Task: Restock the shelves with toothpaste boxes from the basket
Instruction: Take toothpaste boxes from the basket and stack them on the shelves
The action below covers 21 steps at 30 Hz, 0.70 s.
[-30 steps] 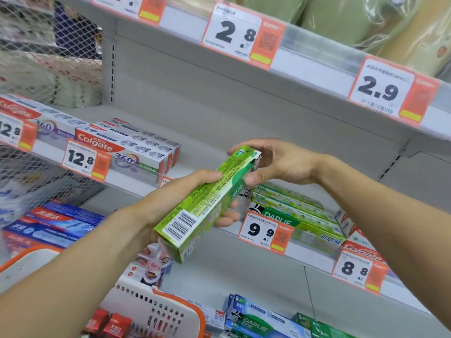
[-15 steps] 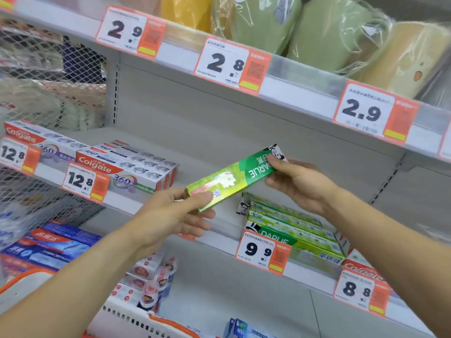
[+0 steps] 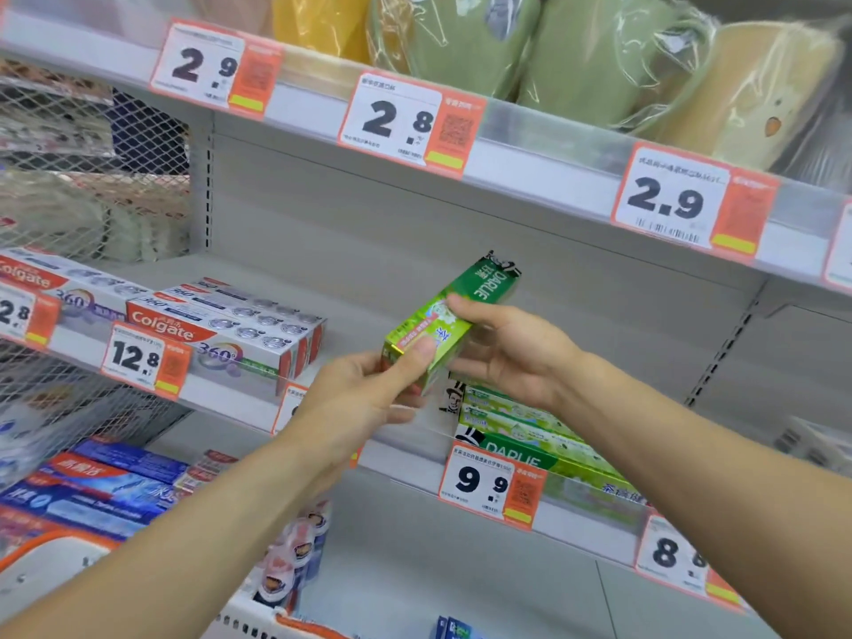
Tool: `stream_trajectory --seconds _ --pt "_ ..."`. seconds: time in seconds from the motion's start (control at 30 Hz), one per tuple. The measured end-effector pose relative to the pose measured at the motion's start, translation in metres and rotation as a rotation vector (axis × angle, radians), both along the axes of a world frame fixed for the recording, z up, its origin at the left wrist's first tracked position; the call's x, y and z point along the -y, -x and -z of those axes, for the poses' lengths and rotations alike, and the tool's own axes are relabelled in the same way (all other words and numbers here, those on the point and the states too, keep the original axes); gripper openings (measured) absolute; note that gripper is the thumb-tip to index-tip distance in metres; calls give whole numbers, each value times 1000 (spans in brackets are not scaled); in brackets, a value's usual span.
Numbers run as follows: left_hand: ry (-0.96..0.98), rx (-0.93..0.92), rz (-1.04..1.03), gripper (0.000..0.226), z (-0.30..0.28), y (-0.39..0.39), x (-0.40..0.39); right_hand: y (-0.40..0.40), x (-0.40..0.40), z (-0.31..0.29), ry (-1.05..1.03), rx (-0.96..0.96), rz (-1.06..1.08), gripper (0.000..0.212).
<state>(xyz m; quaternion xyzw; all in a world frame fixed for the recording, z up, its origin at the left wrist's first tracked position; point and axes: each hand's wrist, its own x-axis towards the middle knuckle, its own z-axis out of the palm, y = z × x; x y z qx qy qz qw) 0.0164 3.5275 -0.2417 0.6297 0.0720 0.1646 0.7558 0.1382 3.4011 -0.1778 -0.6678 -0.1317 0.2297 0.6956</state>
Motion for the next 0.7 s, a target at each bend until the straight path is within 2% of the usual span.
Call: stream_trajectory --seconds 0.1,0.2,0.3,0.37,0.43,0.5,0.7 --pt "-209 -67 -89 64 -1 -13 -7 -31 7 -14 162 110 140 46" --pt "-366 -103 -114 56 -3 -33 -3 -75 23 -29 476 449 259 56" --pt "-425 -162 -71 63 -8 -56 10 -104 34 -42 990 781 139 81" --pt "-482 -216 -39 77 -7 -71 20 -113 40 -39 1190 804 -34 79" --pt "-539 -262 -25 84 -6 -82 29 -115 48 -26 1278 764 -195 75" --pt "-554 -309 5 82 -2 -93 34 -116 58 -13 1280 732 -311 70" --pt "-539 -408 73 80 6 -110 39 -113 83 4 1270 697 -439 57"
